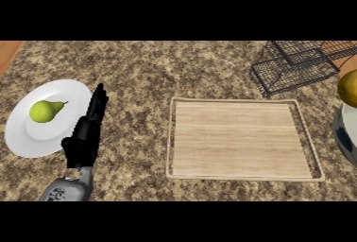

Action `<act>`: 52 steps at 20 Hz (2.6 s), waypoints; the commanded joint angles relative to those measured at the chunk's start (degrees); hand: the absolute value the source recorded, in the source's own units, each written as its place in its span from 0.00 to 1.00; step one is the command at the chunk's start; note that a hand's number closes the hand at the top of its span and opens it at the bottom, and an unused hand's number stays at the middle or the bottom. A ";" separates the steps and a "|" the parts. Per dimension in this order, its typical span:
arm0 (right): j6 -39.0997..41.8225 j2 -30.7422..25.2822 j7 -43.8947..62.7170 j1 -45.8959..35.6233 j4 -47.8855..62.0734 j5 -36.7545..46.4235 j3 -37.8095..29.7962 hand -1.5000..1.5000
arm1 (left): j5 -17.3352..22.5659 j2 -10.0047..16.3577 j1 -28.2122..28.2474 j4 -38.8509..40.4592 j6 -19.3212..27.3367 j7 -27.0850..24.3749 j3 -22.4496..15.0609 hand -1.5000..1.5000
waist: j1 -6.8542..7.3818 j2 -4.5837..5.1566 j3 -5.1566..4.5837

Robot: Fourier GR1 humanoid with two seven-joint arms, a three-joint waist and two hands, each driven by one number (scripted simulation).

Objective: Pick the lemon from the tray and place it in the tiered basket

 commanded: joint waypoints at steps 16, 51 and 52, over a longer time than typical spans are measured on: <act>0.31 2.55 4.30 -23.01 22.46 -5.09 -5.86 1.00 | -2.59 -2.58 -2.50 0.02 -1.50 1.65 0.08 0.50 | 2.59 0.82 0.09; -21.16 -9.07 -5.74 -34.69 69.67 -12.19 -29.02 0.00 | -3.63 -3.26 -1.63 -0.95 -3.27 1.87 2.33 0.50 | 2.09 0.74 0.14; -21.40 -9.85 -8.66 -30.66 70.95 -13.75 -31.21 0.00 | -2.57 -3.66 -0.64 -1.36 -3.96 0.98 2.21 0.50 | 1.79 0.76 0.18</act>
